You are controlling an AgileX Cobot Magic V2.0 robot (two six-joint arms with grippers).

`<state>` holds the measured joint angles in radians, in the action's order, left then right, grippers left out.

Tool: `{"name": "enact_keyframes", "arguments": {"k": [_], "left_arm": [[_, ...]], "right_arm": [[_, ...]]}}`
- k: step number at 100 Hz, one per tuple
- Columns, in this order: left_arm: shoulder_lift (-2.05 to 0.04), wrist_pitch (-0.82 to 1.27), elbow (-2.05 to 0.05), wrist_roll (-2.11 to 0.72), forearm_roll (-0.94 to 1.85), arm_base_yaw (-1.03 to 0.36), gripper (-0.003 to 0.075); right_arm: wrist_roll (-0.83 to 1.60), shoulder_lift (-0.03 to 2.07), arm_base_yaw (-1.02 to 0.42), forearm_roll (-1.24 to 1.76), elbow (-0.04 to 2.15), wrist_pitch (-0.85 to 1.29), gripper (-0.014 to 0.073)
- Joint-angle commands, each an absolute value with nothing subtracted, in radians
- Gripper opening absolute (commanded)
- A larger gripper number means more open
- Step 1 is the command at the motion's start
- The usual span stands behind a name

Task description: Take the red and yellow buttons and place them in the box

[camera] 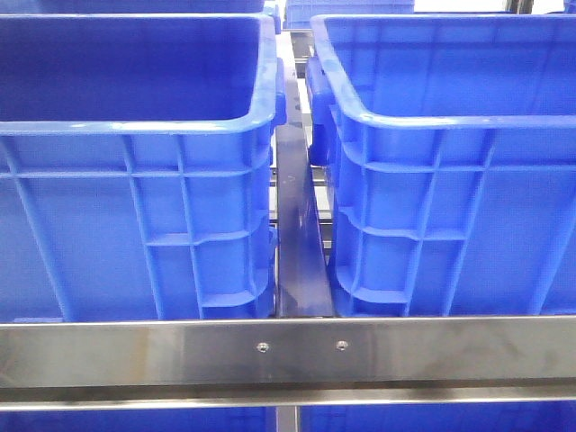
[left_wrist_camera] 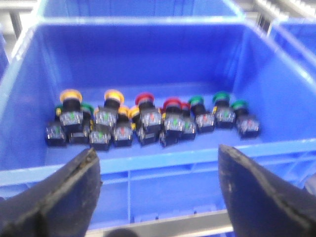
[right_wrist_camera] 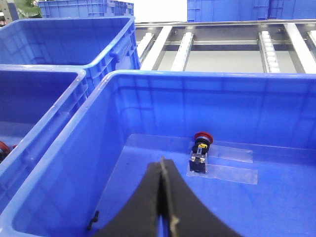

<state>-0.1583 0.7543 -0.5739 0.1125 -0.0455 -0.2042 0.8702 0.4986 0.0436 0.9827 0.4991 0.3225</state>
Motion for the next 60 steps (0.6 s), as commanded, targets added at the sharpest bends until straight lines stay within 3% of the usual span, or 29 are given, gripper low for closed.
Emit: {"name": "enact_keyframes", "arguments": {"k": [1,32,60], "left_arm": [[-0.255,0.673,-0.622,0.116,-0.040,-0.203,0.0463],[-0.688,0.690,-0.860,0.122,-0.069,-0.203,0.0463],[-1.071,0.902,-1.133,0.111,-0.195,-0.203,0.0463]], "right_arm": [[0.877,0.498,0.049,1.000,0.524,0.284,-0.0068],[0.877,0.498,0.049,1.000,0.524,0.284,-0.0068],[0.877,0.498,0.049,1.000,0.524,0.284,-0.0068]]}}
